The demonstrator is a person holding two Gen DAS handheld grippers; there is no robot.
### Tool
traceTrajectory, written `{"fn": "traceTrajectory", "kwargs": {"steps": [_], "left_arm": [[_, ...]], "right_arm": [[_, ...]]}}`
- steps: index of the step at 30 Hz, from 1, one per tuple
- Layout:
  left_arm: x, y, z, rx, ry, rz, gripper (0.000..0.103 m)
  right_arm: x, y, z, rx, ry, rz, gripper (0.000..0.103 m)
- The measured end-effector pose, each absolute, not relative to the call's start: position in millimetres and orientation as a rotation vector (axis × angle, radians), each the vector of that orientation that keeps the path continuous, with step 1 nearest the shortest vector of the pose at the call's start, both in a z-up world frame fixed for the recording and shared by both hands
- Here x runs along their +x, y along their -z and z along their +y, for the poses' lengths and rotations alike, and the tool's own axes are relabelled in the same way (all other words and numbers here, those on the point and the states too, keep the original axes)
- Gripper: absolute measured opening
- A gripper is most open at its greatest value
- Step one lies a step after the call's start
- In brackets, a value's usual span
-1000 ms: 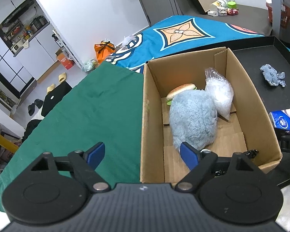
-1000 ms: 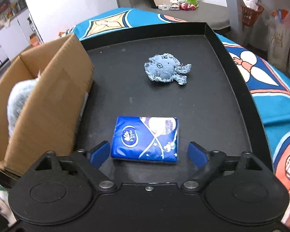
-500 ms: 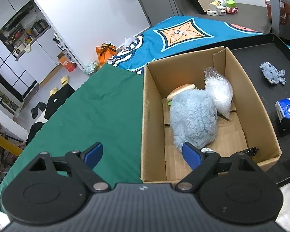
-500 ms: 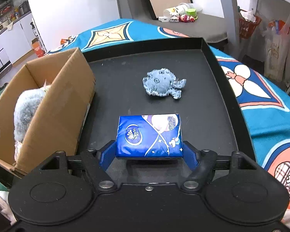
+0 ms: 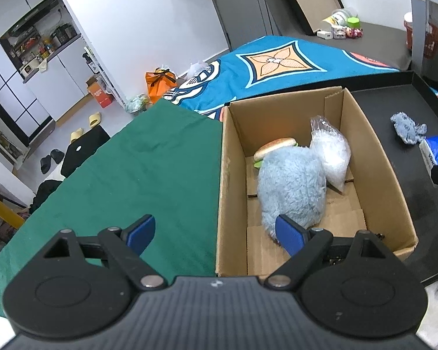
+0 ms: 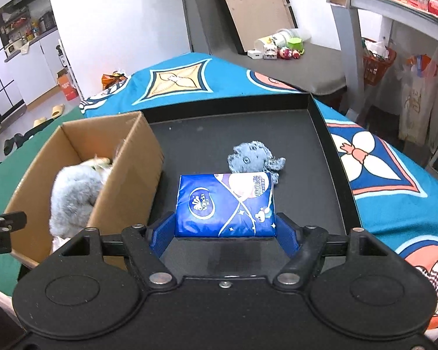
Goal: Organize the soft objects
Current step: 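Carry the blue tissue pack with the right gripper and release it into the box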
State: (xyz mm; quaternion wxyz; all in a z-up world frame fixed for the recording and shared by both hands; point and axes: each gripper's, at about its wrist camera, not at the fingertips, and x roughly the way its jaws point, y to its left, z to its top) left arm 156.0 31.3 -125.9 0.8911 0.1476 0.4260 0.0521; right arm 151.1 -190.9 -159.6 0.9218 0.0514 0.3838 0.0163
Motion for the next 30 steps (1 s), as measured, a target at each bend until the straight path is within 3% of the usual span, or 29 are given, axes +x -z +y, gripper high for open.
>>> {"fn": "traceTrajectory", "kwargs": {"steps": [20, 29, 30], "left_arm": [[156.3, 124.0, 45.0, 0.212, -0.094, 0.881, 0.085], [159.4, 127.5, 53.4, 0.162, -0.073, 0.911, 0.069], [159.9, 128.3, 54.1, 0.157, -0.07, 0.916, 0.062]], "right_arm": [[156.6, 118.9, -150.5, 0.081, -0.124, 0.723, 0.071], [160.3, 117.7, -122.4, 0.06, -0.165, 0.735, 0.071], [160.1, 117.9, -119.7, 0.057, -0.169, 0.736, 0.071]]}}
